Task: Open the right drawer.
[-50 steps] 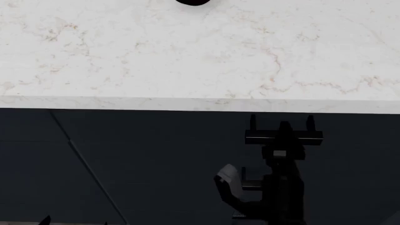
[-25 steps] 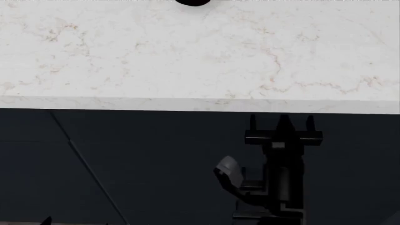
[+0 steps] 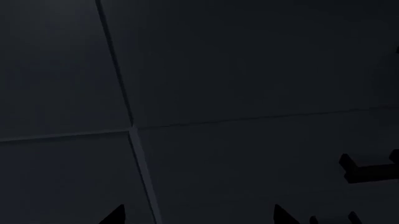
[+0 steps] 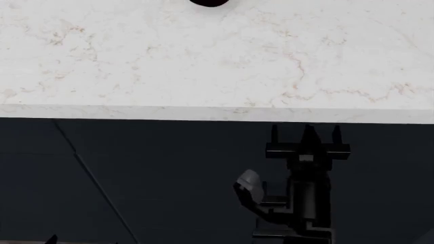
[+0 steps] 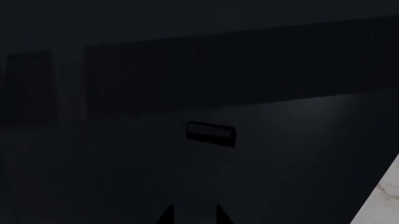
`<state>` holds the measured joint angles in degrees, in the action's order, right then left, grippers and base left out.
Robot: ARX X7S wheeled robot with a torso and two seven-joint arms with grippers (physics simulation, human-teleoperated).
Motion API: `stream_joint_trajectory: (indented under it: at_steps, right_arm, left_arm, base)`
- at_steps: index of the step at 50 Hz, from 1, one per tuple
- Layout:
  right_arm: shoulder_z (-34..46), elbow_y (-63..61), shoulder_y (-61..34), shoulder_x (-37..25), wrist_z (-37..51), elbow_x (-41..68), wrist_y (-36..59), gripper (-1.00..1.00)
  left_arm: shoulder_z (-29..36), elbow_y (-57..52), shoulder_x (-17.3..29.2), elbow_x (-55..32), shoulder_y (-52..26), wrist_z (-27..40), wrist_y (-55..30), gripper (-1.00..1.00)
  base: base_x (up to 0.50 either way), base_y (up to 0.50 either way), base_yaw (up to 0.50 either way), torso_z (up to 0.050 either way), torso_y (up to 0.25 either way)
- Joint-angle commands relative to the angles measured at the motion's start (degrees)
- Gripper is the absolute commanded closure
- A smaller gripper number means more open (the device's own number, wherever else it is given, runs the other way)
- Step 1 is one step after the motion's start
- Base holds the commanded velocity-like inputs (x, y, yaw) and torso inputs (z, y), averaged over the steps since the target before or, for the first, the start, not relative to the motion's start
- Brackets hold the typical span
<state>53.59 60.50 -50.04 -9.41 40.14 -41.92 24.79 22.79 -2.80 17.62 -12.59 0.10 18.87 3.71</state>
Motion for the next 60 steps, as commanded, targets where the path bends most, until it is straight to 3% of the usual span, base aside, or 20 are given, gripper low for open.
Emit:
stream_joint_trajectory:
  at_steps: [1, 8, 33, 60]
  right_arm:
    - [5.1, -14.5, 6.3, -4.6, -6.8, -1.5, 6.2, 1.00]
    - [5.6, -24.4, 9.5, -8.1, -10.5, -3.8, 11.3, 1.00]
    - [7.0, -41.7, 15.1, -13.9, -16.9, -9.3, 20.3, 1.00]
    - [8.5, -53.6, 21.2, -18.5, -22.3, -14.3, 27.7, 1.00]
  left_arm:
    - [0.2, 0.1, 0.1, -0.1, 0.0, 0.2, 0.1, -1.00]
    - [0.3, 0.4, 0.1, -0.1, -0.2, 0.2, 0.3, -1.00]
    - [0.7, 0.4, 0.4, -0.6, -0.4, 0.2, 0.5, -1.00]
    - [1.2, 0.9, 0.4, -0.6, -1.0, 0.5, 0.2, -1.00]
  base:
    - [0.00, 0.00, 0.00, 0.000, 0.000]
    - [0.00, 0.00, 0.00, 0.000, -0.001]
    - [0.00, 0.00, 0.00, 0.000, 0.000]
    - [0.00, 0.00, 0.00, 0.000, 0.000]
